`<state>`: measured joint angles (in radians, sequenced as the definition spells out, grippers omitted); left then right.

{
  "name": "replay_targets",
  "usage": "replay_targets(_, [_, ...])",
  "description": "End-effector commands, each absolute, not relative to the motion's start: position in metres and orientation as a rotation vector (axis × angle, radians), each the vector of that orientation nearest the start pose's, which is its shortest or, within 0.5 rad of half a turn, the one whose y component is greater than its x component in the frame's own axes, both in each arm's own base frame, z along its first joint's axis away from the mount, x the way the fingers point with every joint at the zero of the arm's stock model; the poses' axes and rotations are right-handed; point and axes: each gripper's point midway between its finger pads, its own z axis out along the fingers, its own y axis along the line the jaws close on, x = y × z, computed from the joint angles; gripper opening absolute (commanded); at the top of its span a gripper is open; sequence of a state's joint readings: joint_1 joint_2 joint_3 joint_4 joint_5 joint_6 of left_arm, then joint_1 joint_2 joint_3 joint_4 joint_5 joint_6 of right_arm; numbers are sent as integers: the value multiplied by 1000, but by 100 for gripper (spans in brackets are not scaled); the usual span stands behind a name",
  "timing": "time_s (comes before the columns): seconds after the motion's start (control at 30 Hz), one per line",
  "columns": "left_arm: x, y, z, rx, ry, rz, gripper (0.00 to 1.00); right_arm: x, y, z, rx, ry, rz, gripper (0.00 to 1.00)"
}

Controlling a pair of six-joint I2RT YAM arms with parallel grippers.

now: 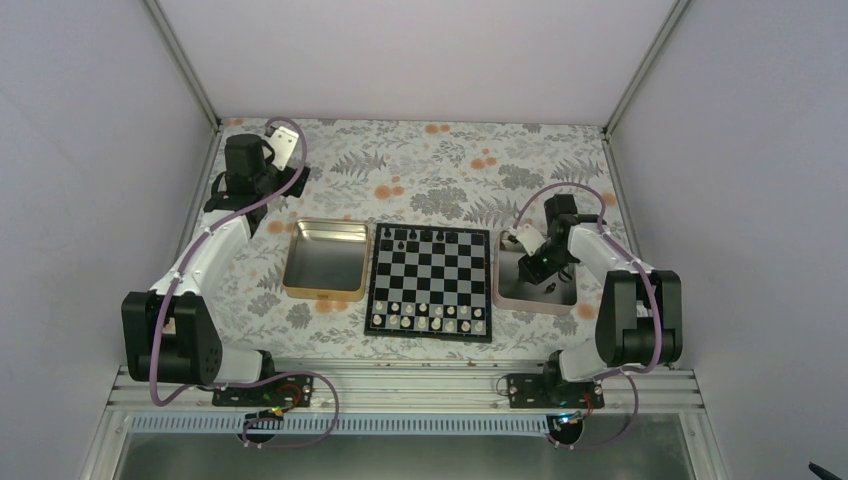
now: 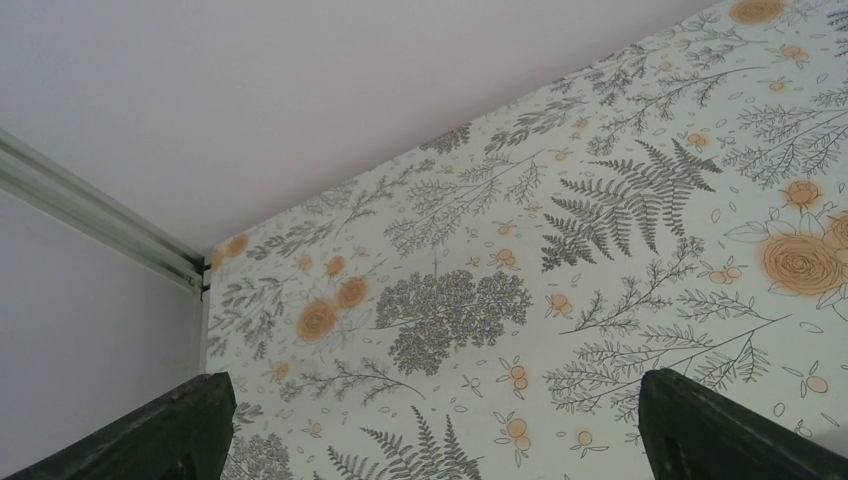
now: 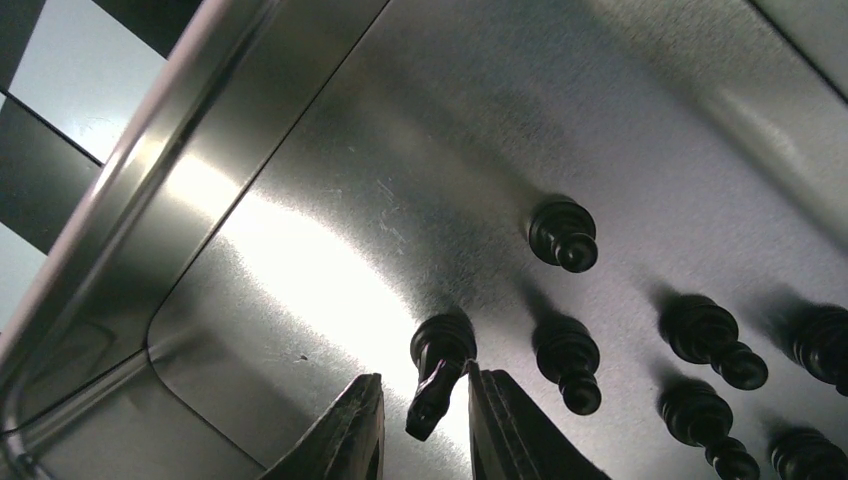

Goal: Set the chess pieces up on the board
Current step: Pick up the chess piece from the storage box.

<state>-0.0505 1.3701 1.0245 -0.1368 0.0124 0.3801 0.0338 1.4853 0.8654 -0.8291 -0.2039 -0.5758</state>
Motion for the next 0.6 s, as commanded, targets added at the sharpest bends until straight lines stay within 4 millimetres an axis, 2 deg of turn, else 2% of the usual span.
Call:
replay_targets(0.0, [435,-29,235,448,1997,169,100,269,45,47,-915,2792,220,25])
replay_targets(0.3, [434,-28,236,446,1996,172,100,271,52,48,-923,2774,275,12])
replay_targets(0.57, [434,-28,237,445,1991,172,100,272,49,47,-926,2779,246,7])
